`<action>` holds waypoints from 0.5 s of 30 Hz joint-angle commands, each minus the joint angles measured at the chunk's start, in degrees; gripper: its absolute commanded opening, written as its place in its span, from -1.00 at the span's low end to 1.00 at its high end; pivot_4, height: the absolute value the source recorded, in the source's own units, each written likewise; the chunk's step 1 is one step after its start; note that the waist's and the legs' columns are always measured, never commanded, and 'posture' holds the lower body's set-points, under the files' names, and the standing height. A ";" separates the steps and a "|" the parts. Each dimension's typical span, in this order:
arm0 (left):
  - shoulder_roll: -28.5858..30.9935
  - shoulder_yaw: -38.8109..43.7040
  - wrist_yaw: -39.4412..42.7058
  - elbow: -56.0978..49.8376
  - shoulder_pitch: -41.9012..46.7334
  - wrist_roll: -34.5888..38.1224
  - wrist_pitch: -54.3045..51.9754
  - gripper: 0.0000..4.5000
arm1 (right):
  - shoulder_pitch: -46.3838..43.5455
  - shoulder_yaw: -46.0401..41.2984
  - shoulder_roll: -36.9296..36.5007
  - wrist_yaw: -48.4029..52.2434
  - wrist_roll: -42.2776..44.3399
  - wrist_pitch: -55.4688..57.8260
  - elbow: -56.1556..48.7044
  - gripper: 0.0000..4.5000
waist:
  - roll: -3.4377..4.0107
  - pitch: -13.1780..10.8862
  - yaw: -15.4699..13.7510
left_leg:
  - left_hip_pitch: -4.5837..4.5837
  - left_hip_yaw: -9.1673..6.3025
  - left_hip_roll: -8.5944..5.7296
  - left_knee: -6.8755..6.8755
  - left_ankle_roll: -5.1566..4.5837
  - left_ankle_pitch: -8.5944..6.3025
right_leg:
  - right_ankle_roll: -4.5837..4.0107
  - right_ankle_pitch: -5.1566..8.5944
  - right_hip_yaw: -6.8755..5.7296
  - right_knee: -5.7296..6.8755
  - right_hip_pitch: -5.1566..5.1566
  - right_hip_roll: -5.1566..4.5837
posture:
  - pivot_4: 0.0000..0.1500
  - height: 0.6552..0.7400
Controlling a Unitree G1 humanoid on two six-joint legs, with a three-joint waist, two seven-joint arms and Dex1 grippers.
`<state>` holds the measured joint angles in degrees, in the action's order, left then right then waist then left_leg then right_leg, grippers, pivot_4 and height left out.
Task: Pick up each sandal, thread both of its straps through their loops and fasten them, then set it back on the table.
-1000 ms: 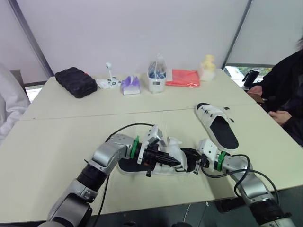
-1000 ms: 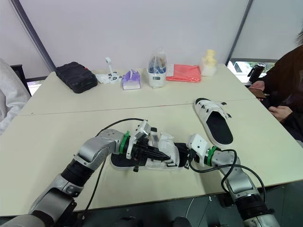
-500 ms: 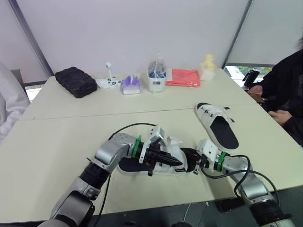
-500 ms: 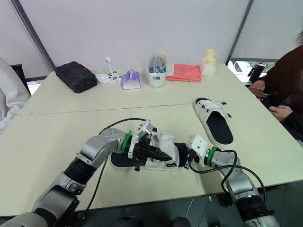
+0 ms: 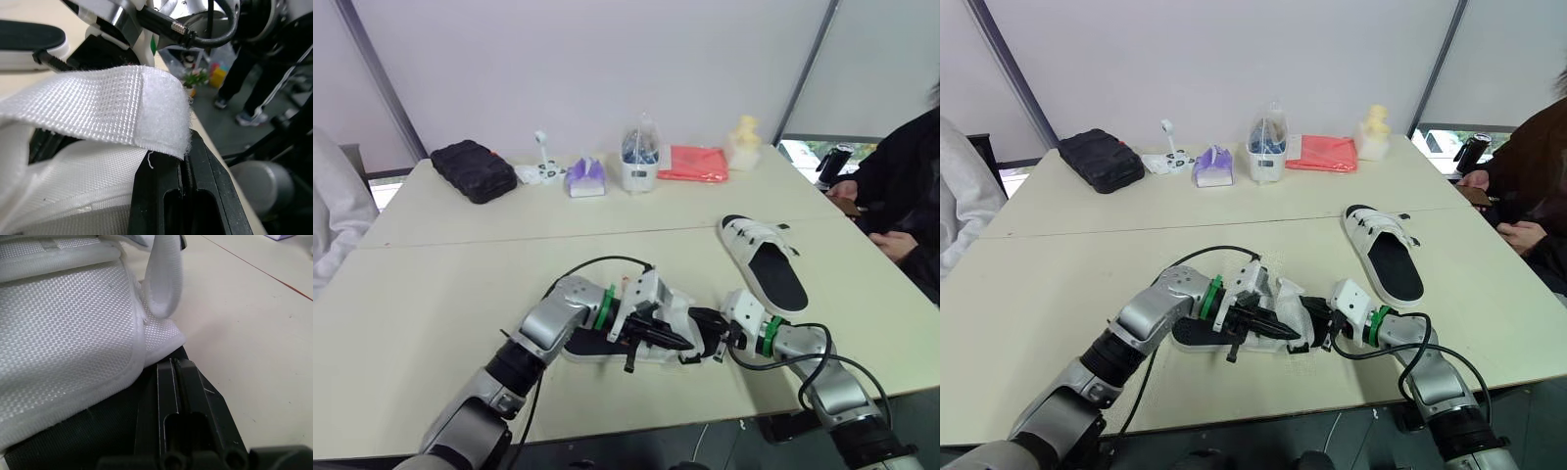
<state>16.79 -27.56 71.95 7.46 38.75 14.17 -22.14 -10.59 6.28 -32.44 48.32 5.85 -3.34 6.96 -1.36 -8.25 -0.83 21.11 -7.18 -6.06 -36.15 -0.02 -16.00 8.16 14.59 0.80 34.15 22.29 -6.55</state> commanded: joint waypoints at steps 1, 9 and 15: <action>0.50 -4.94 -0.29 1.77 -0.11 -5.51 1.35 -0.99 | 3.42 4.01 0.44 0.97 -2.71 3.98 3.74 -1.00 | 0.00 0.18 -0.02 | -0.01 0.00 -0.01 0.00 0.00 0.00 | 0.00 0.00 0.00 0.00 -0.03 -0.01 | 1.00 1.00; 2.44 -3.82 3.25 -1.77 -0.53 -3.37 -0.09 -0.99 | 3.29 4.07 0.70 0.66 -2.83 3.97 3.91 -1.00 | 0.16 0.34 0.03 | -0.04 -0.07 -0.01 0.03 -0.01 0.00 | 0.00 0.01 -0.04 -0.01 -0.05 -0.02 | 1.00 1.00; 0.19 3.10 -0.33 -2.17 -0.29 1.82 -6.77 0.04 | 2.82 4.20 1.09 0.54 -2.98 3.71 4.45 -1.00 | 0.24 0.28 0.06 | 0.00 -0.10 -0.02 0.02 -0.03 0.01 | 0.01 0.01 -0.10 0.02 0.00 0.00 | 1.00 1.00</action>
<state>17.32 -26.60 73.20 6.27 38.77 14.55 -27.11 -10.57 6.34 -31.96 48.08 5.85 -2.94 6.87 -1.12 -7.97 -0.77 21.11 -7.28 -6.08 -36.13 -0.05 -15.99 8.17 14.59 0.70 34.17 22.29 -6.55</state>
